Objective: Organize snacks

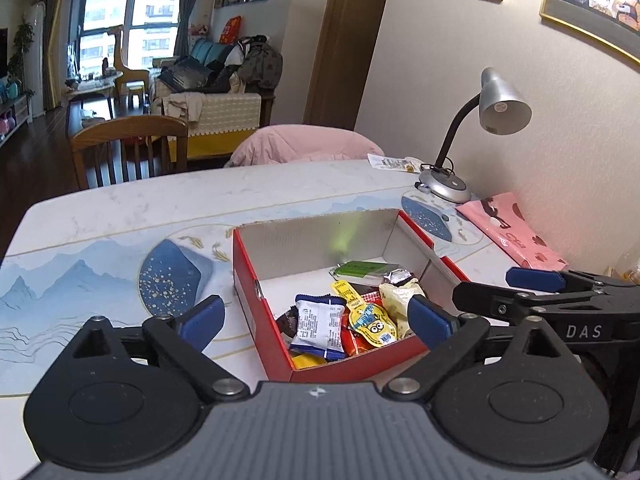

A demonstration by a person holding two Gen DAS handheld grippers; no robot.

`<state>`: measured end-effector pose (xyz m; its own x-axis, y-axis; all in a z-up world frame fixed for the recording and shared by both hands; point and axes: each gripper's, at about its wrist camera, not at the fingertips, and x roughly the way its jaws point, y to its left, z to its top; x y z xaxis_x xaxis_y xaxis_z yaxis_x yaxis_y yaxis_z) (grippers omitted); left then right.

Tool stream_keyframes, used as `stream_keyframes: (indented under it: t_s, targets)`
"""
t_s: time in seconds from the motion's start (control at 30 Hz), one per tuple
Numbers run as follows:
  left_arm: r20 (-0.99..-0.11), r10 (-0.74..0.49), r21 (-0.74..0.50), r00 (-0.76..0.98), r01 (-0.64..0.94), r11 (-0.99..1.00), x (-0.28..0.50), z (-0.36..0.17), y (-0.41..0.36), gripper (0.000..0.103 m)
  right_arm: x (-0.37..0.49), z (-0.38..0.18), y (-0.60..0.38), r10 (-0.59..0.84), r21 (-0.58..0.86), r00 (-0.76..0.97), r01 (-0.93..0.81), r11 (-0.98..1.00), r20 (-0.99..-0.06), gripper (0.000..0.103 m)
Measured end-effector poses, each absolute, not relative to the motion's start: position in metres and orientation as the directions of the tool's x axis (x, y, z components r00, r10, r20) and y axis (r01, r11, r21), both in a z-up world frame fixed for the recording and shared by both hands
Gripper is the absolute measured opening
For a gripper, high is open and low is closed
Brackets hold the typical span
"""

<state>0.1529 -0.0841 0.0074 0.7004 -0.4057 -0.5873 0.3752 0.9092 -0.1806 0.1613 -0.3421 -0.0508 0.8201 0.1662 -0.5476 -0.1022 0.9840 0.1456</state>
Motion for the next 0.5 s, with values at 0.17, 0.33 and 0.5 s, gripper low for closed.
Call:
stream_keyframes:
  t_s: [0.17,0.33,0.5]
  targets:
    - [-0.583,-0.4,-0.178,0.707,0.369,0.912,0.1505,0.0079,-0.0847,0.099,0.1545,-0.0547,-0.3403,0.16,0.145,0.823,-0.096,0.985,-0.545,0.103]
    - [-0.588,-0.399,-0.185,0.704,0.362,0.913,0.1494,0.0063,-0.0856,0.099,0.1526,-0.0535,-0.3432,0.173,0.165,0.83,-0.099,0.981,-0.53,0.103]
    - [-0.59,-0.398,-0.179,0.702,0.367,0.913,0.1473,0.0058,-0.0871,0.099,0.1502,-0.0546,-0.3423,0.179,0.17,0.832,-0.103,0.98,-0.525,0.103]
